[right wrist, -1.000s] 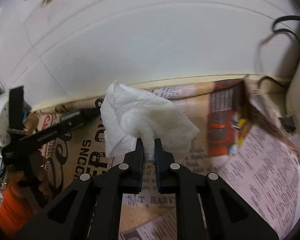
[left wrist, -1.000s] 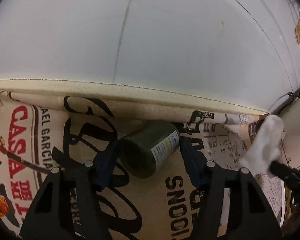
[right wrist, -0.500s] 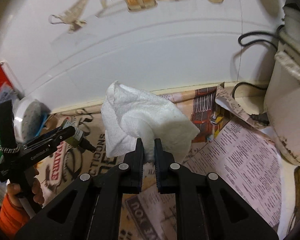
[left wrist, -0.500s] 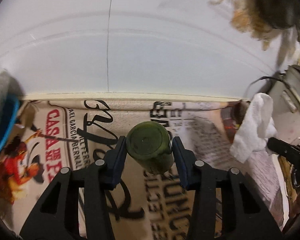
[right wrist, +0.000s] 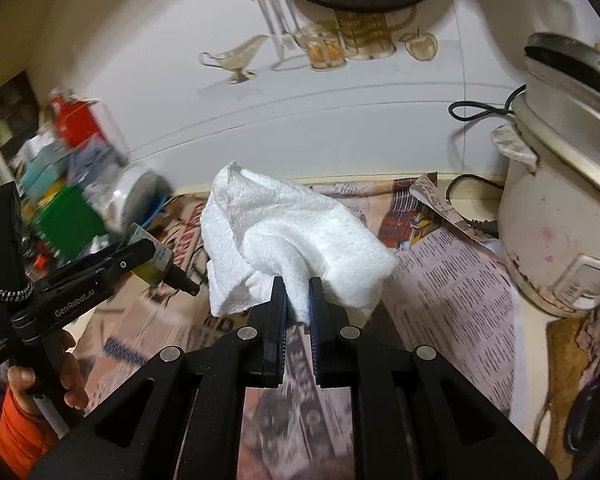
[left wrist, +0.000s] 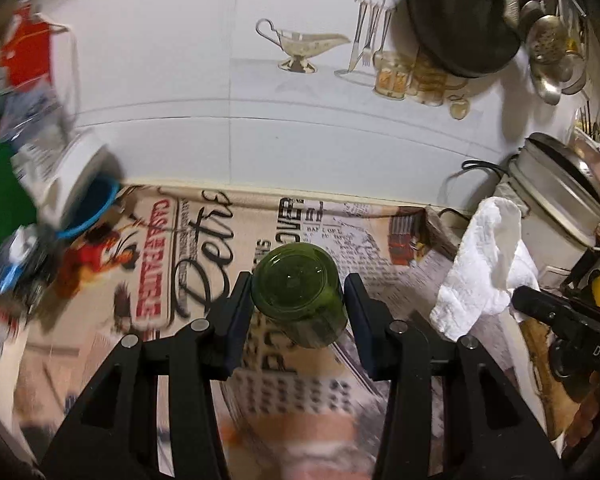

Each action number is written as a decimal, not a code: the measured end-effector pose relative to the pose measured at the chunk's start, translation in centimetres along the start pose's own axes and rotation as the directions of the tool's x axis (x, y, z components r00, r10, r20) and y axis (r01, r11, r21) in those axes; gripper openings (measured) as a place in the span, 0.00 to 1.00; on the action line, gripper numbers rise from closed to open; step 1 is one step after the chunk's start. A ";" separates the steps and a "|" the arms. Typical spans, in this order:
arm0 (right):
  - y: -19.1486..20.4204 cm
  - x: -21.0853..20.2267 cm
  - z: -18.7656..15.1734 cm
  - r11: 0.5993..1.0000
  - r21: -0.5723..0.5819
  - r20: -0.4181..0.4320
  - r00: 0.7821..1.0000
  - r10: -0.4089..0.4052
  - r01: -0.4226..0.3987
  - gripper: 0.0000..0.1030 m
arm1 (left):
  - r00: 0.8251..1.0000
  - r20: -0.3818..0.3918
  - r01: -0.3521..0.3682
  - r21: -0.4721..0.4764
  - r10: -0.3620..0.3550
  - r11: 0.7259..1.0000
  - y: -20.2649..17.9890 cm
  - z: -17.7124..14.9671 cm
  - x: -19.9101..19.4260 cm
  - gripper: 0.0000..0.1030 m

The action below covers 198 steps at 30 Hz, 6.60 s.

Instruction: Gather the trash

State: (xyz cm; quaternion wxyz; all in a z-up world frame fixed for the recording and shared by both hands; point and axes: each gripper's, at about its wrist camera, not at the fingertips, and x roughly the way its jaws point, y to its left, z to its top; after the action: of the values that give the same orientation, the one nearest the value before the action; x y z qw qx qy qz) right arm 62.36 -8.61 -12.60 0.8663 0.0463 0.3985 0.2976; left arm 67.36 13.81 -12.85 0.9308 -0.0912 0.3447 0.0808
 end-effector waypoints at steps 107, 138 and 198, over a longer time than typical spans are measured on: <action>-0.1 8.5 -51.8 0.989 0.113 -0.431 0.901 -0.040 0.098 0.38 | 0.861 -0.508 0.036 0.007 -0.028 0.999 3.8 -60.0 3.1 0.44; 24.0 -40.5 -32.4 0.987 0.002 0.307 0.939 -0.156 0.163 0.49 | 0.959 0.256 0.080 0.179 -0.125 0.981 -0.4 -33.7 -56.2 0.95; 28.4 -43.1 -36.0 0.975 0.003 0.295 0.931 -0.215 0.224 0.88 | 0.945 0.240 0.180 0.182 -0.221 0.967 2.1 -36.1 -60.1 0.97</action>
State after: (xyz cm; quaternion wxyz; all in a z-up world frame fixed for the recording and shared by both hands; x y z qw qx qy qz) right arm 1.07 -14.81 0.60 0.9442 0.0321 0.2634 0.1949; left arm -0.80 2.48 -0.59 0.9753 -0.0408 0.2149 -0.0309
